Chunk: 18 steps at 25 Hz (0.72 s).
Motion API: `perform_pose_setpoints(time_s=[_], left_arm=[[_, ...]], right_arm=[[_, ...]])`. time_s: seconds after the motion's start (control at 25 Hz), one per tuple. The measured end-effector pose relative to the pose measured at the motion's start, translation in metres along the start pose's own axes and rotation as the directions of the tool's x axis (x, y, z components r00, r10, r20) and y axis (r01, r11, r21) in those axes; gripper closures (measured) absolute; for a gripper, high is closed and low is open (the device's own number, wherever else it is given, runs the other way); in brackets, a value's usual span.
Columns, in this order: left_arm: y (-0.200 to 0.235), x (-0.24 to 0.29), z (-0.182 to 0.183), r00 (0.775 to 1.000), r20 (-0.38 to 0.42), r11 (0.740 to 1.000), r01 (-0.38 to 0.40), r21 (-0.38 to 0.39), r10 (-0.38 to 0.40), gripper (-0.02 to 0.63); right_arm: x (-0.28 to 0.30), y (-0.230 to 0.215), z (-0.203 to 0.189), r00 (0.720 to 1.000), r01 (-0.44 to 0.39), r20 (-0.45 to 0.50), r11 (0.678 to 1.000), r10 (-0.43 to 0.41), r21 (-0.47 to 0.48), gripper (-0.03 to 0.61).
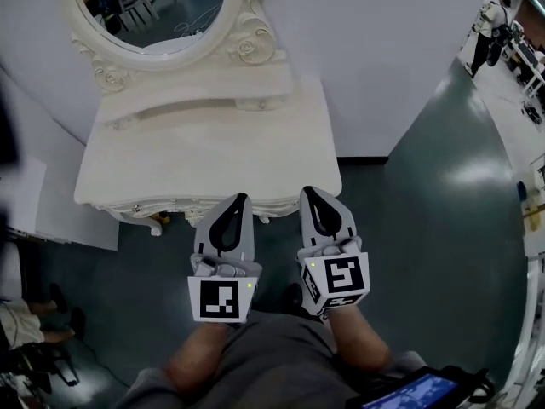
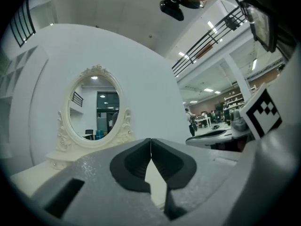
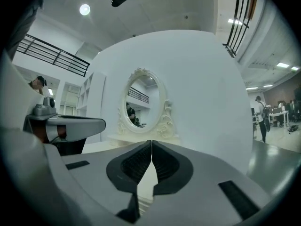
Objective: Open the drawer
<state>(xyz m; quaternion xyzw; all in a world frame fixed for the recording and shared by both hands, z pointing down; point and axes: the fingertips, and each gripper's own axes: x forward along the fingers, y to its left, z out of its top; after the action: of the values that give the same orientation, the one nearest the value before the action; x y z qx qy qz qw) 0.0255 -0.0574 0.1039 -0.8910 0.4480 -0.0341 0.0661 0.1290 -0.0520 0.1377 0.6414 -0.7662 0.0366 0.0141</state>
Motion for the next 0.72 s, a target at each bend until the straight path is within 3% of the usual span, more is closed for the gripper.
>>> perform_pose_setpoints(time_s=[0.28,0.72], left_arm=[[0.016,0.016,-0.024,0.993,-0.06,0.995,-0.099,0.001,0.099,0.598],[0.034,0.024,-0.102,0.971,-0.191,0.986,-0.157,-0.052,0.144,0.598]], right_arm=[[0.03,0.013,-0.016,0.99,-0.141,-0.03,0.99,0.14,-0.02,0.565],[0.057,0.013,-0.066,0.971,-0.206,-0.128,0.979,0.203,-0.009,0.565]])
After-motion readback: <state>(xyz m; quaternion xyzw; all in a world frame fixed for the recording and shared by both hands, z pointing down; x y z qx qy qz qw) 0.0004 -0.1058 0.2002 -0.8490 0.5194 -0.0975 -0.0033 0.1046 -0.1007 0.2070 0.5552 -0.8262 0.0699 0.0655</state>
